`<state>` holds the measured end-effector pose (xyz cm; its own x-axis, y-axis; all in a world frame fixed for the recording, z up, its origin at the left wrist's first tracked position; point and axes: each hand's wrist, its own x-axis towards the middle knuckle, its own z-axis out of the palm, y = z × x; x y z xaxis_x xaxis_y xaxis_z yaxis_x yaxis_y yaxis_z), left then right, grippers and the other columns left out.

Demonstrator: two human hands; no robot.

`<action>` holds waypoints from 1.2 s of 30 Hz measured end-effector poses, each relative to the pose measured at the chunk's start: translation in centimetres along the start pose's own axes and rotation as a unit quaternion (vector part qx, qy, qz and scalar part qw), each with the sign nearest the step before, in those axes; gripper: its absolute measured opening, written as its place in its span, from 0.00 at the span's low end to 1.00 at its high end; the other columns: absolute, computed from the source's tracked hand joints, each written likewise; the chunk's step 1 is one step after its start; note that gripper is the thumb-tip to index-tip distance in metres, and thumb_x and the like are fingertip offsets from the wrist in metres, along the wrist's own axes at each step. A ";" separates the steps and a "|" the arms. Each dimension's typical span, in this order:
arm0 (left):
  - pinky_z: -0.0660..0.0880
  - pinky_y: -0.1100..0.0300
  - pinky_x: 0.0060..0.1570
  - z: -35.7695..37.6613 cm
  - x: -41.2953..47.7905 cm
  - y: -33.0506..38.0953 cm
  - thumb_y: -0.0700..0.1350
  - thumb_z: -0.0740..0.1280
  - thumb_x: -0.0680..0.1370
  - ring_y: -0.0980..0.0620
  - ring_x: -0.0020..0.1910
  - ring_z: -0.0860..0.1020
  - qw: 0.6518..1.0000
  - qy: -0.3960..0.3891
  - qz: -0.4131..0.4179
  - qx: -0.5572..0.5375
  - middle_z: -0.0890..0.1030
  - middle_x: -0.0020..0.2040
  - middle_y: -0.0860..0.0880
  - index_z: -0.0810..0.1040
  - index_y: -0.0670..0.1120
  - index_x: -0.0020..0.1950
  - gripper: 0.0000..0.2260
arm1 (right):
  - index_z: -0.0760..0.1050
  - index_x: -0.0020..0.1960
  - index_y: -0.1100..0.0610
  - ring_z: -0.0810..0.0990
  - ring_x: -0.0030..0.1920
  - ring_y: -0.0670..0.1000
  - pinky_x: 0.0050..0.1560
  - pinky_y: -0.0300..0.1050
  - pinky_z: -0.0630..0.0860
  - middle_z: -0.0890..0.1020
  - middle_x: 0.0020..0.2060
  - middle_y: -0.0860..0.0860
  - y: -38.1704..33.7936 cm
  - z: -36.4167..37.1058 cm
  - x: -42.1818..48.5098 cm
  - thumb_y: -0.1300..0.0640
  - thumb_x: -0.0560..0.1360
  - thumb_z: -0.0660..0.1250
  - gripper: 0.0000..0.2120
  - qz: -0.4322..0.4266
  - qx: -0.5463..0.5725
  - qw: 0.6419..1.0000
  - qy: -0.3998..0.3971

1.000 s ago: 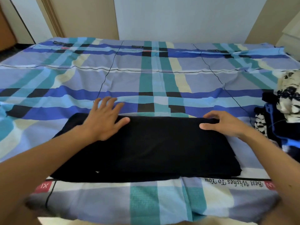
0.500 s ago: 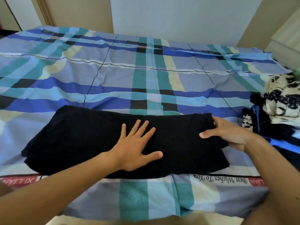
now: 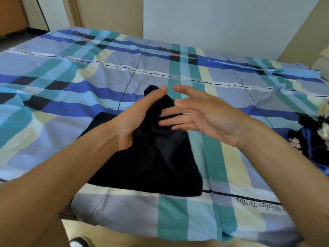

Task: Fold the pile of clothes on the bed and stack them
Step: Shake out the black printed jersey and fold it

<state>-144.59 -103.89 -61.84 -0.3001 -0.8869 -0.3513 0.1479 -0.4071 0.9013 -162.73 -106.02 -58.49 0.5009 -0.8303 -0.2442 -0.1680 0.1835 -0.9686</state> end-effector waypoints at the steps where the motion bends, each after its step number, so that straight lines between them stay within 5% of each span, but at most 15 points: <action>1: 0.82 0.55 0.46 -0.7 -0.2 0.0 0.58 0.68 0.75 0.46 0.46 0.85 1.000 0.013 -0.009 0.007 0.86 0.50 0.42 0.85 0.46 0.56 0.19 | 0.62 0.76 0.51 0.84 0.57 0.57 0.62 0.52 0.77 0.84 0.58 0.60 0.3 1.0 0.5 0.59 0.80 0.65 0.27 -0.009 0.016 1.000 -0.022; 3: 0.81 0.54 0.43 -2.1 -0.3 -0.3 0.42 0.70 0.76 0.45 0.43 0.85 0.996 0.053 -0.008 0.070 0.86 0.47 0.41 0.84 0.44 0.55 0.09 | 0.67 0.74 0.55 0.84 0.58 0.57 0.65 0.53 0.77 0.84 0.57 0.59 1.0 1.9 1.3 0.61 0.81 0.61 0.21 -0.044 0.022 0.999 -0.021; 5: 0.81 0.54 0.39 -3.6 -0.5 -0.5 0.32 0.68 0.74 0.45 0.41 0.85 0.986 0.109 -0.005 0.129 0.86 0.44 0.42 0.82 0.45 0.53 0.12 | 0.73 0.68 0.57 0.85 0.55 0.55 0.61 0.50 0.79 0.86 0.52 0.57 1.8 2.0 2.2 0.63 0.82 0.60 0.15 -0.083 0.007 0.996 0.040; 8: 0.82 0.54 0.39 -5.7 -1.3 0.0 0.31 0.65 0.74 0.45 0.41 0.85 0.975 0.150 -0.006 0.165 0.86 0.42 0.44 0.80 0.46 0.51 0.12 | 0.79 0.55 0.56 0.85 0.44 0.49 0.51 0.46 0.79 0.86 0.42 0.52 3.3 1.8 3.1 0.66 0.80 0.62 0.10 -0.112 -0.043 0.979 0.163; 11: 0.81 0.56 0.38 -8.2 -1.8 0.8 0.31 0.65 0.76 0.46 0.41 0.84 0.965 0.193 0.006 0.177 0.85 0.42 0.44 0.80 0.48 0.49 0.12 | 0.79 0.50 0.52 0.82 0.42 0.45 0.47 0.40 0.77 0.85 0.43 0.50 5.3 2.2 3.8 0.67 0.77 0.66 0.11 -0.139 -0.147 0.959 0.198; 15: 0.78 0.54 0.45 -11.8 -1.2 0.4 0.30 0.64 0.75 0.43 0.48 0.82 0.943 0.250 0.006 0.218 0.82 0.54 0.41 0.78 0.47 0.59 0.18 | 0.77 0.58 0.47 0.79 0.56 0.41 0.60 0.42 0.76 0.81 0.55 0.44 7.8 3.7 4.5 0.60 0.77 0.70 0.13 -0.183 -0.255 0.934 0.170; 18: 0.76 0.54 0.44 -13.9 -0.5 -0.7 0.32 0.65 0.74 0.43 0.50 0.78 0.903 0.297 -0.027 0.310 0.79 0.59 0.41 0.72 0.44 0.69 0.23 | 0.67 0.74 0.47 0.66 0.73 0.44 0.75 0.46 0.63 0.68 0.72 0.45 10.1 5.3 4.9 0.49 0.81 0.64 0.23 -0.164 -0.362 0.912 0.102; 20: 0.74 0.54 0.44 -14.2 -0.3 -1.7 0.34 0.64 0.75 0.43 0.51 0.76 0.843 0.319 -0.043 0.431 0.76 0.62 0.40 0.69 0.41 0.69 0.23 | 0.54 0.81 0.47 0.48 0.80 0.48 0.80 0.52 0.49 0.52 0.81 0.47 12.3 6.5 4.9 0.40 0.82 0.55 0.30 -0.117 -0.479 0.869 0.043; 22: 0.72 0.47 0.54 -13.3 -0.3 -2.8 0.36 0.65 0.74 0.38 0.61 0.71 0.703 0.362 -0.015 0.612 0.71 0.68 0.39 0.64 0.42 0.73 0.27 | 0.45 0.82 0.47 0.38 0.80 0.50 0.80 0.57 0.43 0.42 0.81 0.49 14.2 7.1 5.1 0.36 0.81 0.45 0.33 -0.093 -0.575 0.812 0.021; 23: 0.70 0.44 0.60 -12.4 -0.3 -3.4 0.37 0.65 0.73 0.37 0.66 0.68 0.644 0.368 0.066 0.667 0.69 0.70 0.40 0.63 0.44 0.75 0.30 | 0.43 0.82 0.48 0.36 0.80 0.51 0.80 0.57 0.41 0.41 0.81 0.50 14.5 7.2 5.2 0.35 0.80 0.43 0.34 -0.086 -0.594 0.800 0.017; 24: 0.69 0.43 0.64 -11.3 -0.2 -4.0 0.39 0.65 0.73 0.38 0.70 0.66 0.629 0.336 0.160 0.682 0.68 0.72 0.42 0.64 0.45 0.76 0.30 | 0.43 0.82 0.48 0.37 0.80 0.51 0.80 0.57 0.40 0.41 0.81 0.51 14.5 7.1 5.4 0.34 0.80 0.44 0.35 -0.080 -0.596 0.799 0.012; 26: 0.63 0.45 0.73 -9.6 0.3 -5.2 0.48 0.60 0.78 0.43 0.76 0.61 0.657 0.190 0.276 0.675 0.66 0.76 0.46 0.65 0.48 0.77 0.27 | 0.46 0.82 0.49 0.39 0.81 0.52 0.79 0.57 0.40 0.43 0.82 0.51 13.5 6.9 6.1 0.37 0.81 0.50 0.34 -0.087 -0.571 0.816 0.010; 30: 0.40 0.46 0.79 -10.7 1.3 -8.3 0.70 0.37 0.76 0.55 0.80 0.37 0.656 0.079 0.135 0.738 0.45 0.82 0.56 0.47 0.55 0.82 0.37 | 0.46 0.82 0.49 0.38 0.81 0.50 0.79 0.59 0.39 0.43 0.81 0.49 13.0 6.1 6.8 0.35 0.80 0.48 0.35 -0.113 -0.571 0.811 0.054; 33: 0.36 0.42 0.78 -12.4 1.4 -9.6 0.75 0.36 0.74 0.57 0.78 0.32 0.614 0.081 0.114 0.777 0.39 0.81 0.57 0.40 0.56 0.81 0.40 | 0.41 0.82 0.46 0.33 0.79 0.49 0.78 0.63 0.39 0.38 0.81 0.46 15.0 6.0 6.6 0.32 0.78 0.41 0.36 -0.076 -0.591 0.802 0.053; 36: 0.36 0.39 0.77 -13.2 1.5 -9.5 0.78 0.37 0.71 0.55 0.79 0.33 0.623 0.127 0.079 0.768 0.38 0.82 0.56 0.40 0.58 0.81 0.43 | 0.42 0.82 0.45 0.32 0.79 0.49 0.78 0.62 0.38 0.38 0.81 0.46 15.7 6.1 6.6 0.32 0.79 0.43 0.35 -0.070 -0.565 0.819 0.078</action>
<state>-133.97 -104.25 -74.26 -0.2091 -0.9746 -0.0800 -0.9776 0.2065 0.0405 -156.85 -105.42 -75.58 0.4823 -0.8751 -0.0399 -0.8403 -0.4493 -0.3034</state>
